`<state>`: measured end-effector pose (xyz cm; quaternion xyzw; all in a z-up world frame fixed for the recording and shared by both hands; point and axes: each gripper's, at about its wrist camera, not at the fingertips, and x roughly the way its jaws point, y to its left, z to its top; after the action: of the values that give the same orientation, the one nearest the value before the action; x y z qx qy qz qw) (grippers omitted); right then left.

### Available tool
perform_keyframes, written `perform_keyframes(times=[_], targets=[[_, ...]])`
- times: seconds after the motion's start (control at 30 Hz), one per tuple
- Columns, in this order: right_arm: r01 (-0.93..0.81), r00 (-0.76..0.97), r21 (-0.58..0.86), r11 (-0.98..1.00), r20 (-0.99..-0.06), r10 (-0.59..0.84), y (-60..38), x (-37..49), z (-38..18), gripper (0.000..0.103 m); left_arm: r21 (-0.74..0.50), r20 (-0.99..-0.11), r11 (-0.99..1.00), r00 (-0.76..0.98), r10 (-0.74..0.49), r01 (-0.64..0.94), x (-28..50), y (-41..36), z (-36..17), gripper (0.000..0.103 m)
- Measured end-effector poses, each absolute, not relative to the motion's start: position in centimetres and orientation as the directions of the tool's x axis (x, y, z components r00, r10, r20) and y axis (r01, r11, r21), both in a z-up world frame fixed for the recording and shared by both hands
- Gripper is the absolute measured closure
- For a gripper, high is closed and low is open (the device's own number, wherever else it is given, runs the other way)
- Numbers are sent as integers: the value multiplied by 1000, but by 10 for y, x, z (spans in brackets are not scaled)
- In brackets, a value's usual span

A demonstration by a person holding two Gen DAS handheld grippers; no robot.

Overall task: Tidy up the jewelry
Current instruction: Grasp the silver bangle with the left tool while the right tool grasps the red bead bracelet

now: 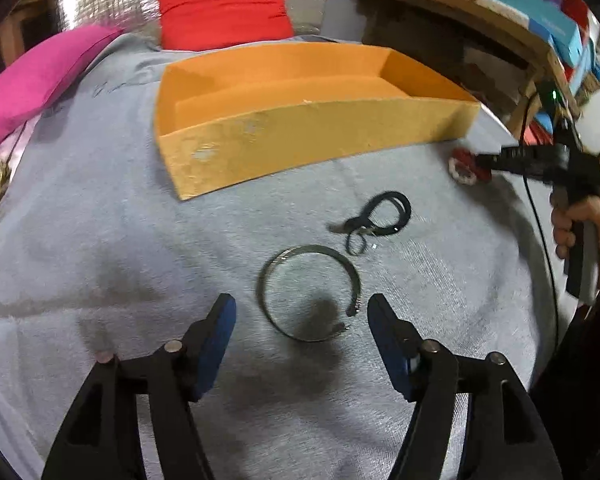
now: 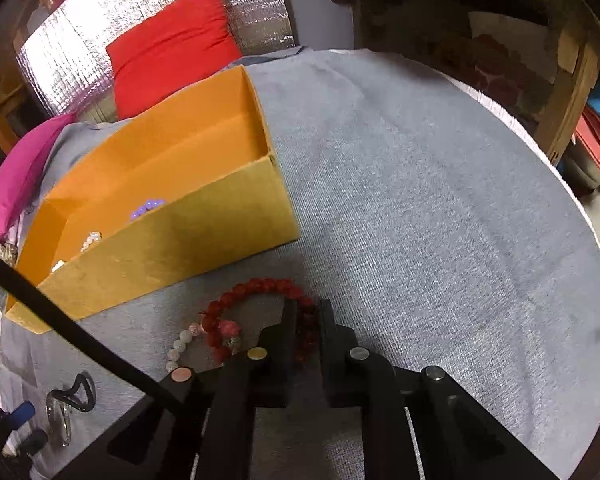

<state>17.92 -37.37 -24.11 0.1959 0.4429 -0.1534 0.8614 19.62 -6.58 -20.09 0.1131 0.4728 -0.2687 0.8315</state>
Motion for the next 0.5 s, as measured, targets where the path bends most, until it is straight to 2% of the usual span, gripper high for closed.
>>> perform_keyframes(times=[0.3, 0.43, 0.47, 0.5], targets=[[419, 602, 240, 875, -796, -69, -371, 173, -232, 93, -42, -868, 822, 387, -312, 568, 195, -88, -213, 33], [387, 665, 295, 874, -745, -42, -370, 165, -218, 93, -111, -860, 832, 367, -354, 543, 200, -80, -215, 33], [376, 683, 311, 873, -729, -35, -369, 163, -214, 93, -123, -858, 835, 366, -362, 537, 202, -78, -216, 34], [368, 695, 323, 872, -718, -27, -369, 162, -211, 93, -126, -855, 836, 370, -364, 533, 202, -77, -216, 41]])
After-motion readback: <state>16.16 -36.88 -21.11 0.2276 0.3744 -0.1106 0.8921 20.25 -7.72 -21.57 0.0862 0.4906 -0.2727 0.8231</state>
